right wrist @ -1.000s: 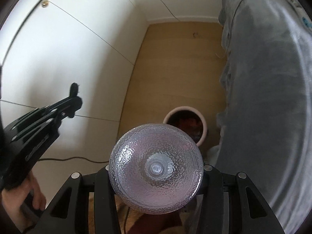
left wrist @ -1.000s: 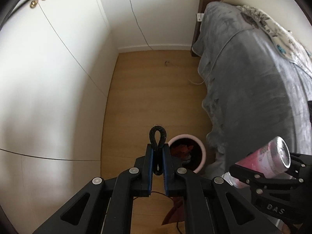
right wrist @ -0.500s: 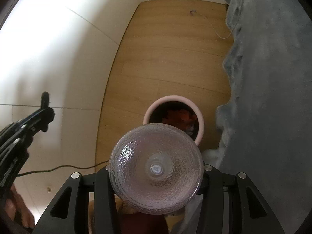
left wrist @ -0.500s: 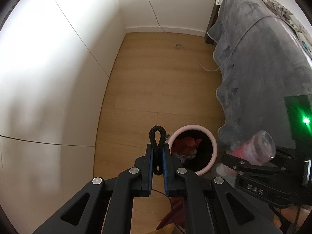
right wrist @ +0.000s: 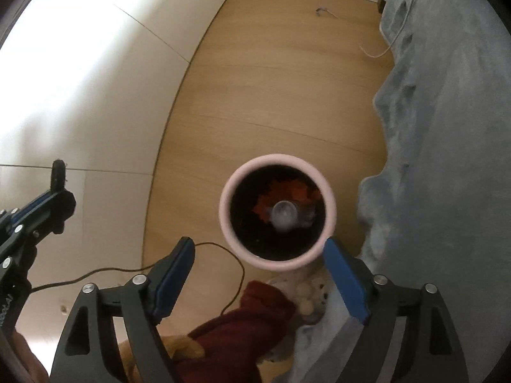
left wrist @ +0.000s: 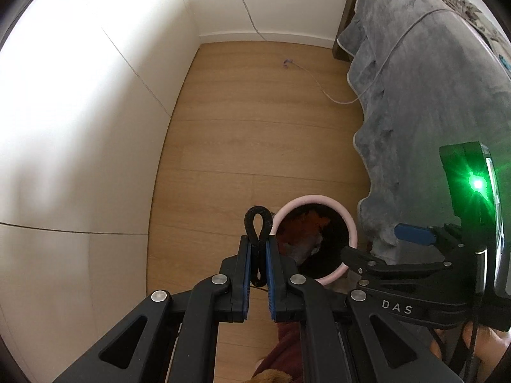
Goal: Collect trash
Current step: 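Open both tools to drop the bottle and ring into the bin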
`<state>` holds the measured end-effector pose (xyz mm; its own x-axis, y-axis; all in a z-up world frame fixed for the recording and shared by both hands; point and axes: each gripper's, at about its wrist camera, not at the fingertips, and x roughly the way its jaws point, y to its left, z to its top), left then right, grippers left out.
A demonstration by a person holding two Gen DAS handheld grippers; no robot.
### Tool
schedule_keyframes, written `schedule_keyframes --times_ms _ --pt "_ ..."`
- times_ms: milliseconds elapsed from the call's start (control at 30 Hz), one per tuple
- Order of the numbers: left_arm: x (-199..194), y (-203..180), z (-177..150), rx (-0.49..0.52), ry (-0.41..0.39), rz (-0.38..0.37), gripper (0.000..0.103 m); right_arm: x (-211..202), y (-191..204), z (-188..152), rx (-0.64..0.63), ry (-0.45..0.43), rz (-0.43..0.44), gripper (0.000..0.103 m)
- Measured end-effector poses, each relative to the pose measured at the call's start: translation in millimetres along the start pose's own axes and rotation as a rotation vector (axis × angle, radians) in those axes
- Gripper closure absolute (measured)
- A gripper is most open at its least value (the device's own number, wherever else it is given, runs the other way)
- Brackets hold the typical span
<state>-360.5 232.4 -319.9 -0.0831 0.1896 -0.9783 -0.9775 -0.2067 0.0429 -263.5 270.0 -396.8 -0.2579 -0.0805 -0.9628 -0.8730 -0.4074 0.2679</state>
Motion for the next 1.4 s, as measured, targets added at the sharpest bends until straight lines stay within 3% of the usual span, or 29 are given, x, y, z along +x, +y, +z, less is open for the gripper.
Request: schedule_keyframes --times_ms 267,467,533,700,967,1067,1133,1233,1400 --pt "0 -5 4 0.032 -0.008 -0.029 0.094 -12 -4 -8 0.008 0.022 -0.020 0.020" --pt "10 -19 8 0.065 -0.004 -0.084 0.094 -51 -15 -42 -0.016 0.062 -0.082 0.022" --pt "19 -27 9 0.085 0.004 -0.102 0.094 -74 -13 -58 -0.056 0.041 -0.029 0.023" --pt "42 -47 8 0.119 0.041 -0.122 0.094 -128 -5 -93 -0.076 -0.059 -0.072 0.023" --pt "49 -63 4 0.157 0.049 -0.129 0.093 -175 -33 -116 0.057 -0.144 -0.085 0.023" --pt "55 -65 5 0.163 0.079 -0.100 0.079 -180 -36 -115 0.102 -0.162 -0.068 0.023" --pt "59 -62 6 0.152 0.091 -0.087 0.043 -185 -34 -112 0.112 -0.176 -0.063 0.023" --pt "53 -57 6 0.129 0.048 -0.092 0.012 -184 -34 -109 0.124 -0.190 -0.052 0.023" --pt "48 -57 6 0.136 0.028 -0.061 0.007 -180 -36 -109 0.135 -0.198 -0.041 0.023"
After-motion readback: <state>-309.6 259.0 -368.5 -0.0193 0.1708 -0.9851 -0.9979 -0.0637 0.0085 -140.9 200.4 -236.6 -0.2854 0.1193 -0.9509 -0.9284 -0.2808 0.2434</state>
